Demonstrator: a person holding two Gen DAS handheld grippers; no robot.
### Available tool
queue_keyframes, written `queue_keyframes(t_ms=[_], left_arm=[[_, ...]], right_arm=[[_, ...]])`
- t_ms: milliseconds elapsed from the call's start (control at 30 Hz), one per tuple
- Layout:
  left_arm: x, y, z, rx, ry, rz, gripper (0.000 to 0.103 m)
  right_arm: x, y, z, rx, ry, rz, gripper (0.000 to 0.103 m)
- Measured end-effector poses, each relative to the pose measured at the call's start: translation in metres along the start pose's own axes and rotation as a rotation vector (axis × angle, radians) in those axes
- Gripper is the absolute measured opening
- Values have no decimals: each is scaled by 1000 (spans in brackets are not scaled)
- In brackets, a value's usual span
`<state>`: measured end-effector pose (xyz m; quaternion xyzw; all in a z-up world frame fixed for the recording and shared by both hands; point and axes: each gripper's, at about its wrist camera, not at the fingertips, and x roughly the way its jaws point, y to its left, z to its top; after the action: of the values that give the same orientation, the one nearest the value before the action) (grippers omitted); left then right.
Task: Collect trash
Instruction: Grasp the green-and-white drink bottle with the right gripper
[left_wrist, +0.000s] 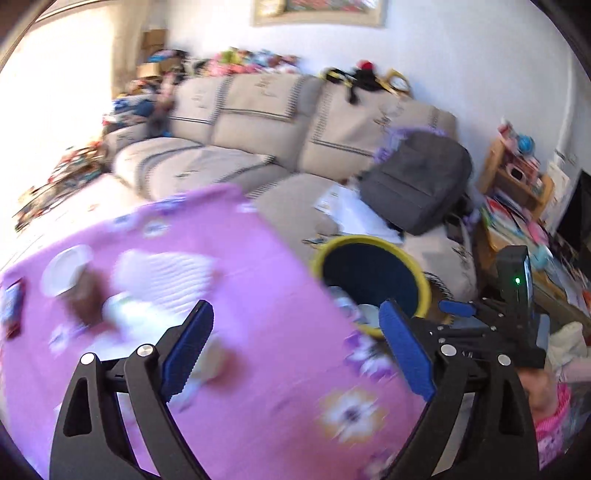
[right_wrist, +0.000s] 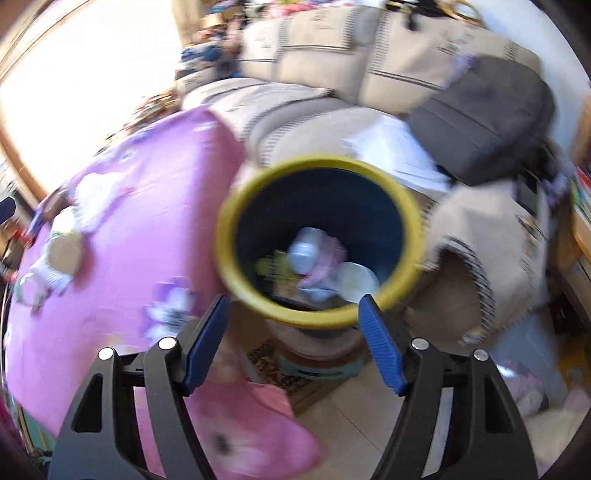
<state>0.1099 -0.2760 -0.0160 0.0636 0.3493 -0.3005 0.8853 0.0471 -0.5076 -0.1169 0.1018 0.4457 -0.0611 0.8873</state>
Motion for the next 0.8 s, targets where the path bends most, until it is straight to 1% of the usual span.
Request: queue_keyframes(t_ms=[100,167,300,500,600,667,800], left_arm=[[-42,41,-19,-50,-28,85,92],[-63,66,-33,-91,-35,130,92],[-95,107,-59,-151,-45,203,92],[-122,151,-89,-221,-49,238,92],[-123,156,-94,-241,-54,241,92],[-123,156,-95,-243,-55,240,92],[-118,153,-95,-234,-47,229,92]], right_arm=[[4,49,9,-107,-10,84,69],[6,83,15,-183,-22,129,68],[7,137,25,-302,-46,202,68],[15,197,34,-457,-63,246,69],[23,215,36,-510,-59,249,69],[29,226,37,-551,-62,231,69],[42,234,39,-589,-50,217,69]])
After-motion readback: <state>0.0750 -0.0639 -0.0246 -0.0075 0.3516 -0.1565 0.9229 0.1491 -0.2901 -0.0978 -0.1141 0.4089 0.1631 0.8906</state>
